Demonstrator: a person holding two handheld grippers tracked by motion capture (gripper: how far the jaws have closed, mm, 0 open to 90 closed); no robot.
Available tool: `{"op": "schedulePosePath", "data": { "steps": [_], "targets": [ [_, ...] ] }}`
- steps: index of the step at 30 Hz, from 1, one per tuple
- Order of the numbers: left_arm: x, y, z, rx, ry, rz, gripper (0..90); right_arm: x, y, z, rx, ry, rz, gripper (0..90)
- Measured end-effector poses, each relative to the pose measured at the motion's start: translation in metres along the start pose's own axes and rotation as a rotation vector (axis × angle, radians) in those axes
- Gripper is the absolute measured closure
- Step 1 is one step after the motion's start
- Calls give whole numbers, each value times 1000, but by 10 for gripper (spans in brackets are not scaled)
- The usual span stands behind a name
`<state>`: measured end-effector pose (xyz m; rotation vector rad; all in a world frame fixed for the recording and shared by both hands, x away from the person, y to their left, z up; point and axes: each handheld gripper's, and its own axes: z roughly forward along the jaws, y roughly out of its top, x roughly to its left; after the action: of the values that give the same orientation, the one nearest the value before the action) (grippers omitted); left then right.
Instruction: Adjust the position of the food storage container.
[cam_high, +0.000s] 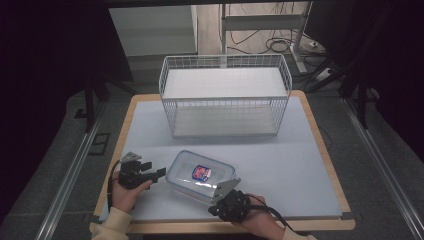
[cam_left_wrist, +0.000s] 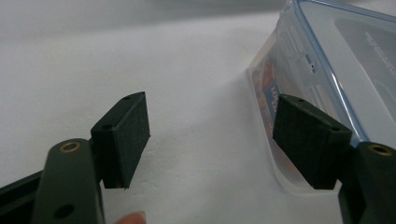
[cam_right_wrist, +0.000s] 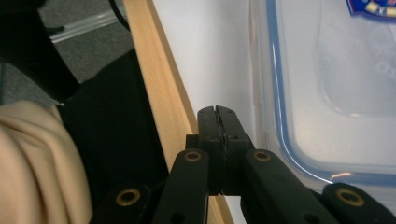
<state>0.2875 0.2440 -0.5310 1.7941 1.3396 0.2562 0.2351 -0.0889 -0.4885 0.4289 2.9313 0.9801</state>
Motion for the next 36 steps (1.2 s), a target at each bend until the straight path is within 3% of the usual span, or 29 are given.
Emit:
{"op": "schedulePosePath", "data": {
  "steps": [9,15,21,36],
  "targets": [
    [0,0,0,1,-1,0,270,-7,-8,5,8,-30,17,900],
    [1,0,0,3,-1,0,270,-10,-13,2,-9,-29,33,900],
    [0,0,1,4,-2,2,270,-14,-15,-1,-16,-57,40,900],
    [1,0,0,3,-1,-2,268,-45,-24,-12,-46,-149,109,900]
  ]
}}
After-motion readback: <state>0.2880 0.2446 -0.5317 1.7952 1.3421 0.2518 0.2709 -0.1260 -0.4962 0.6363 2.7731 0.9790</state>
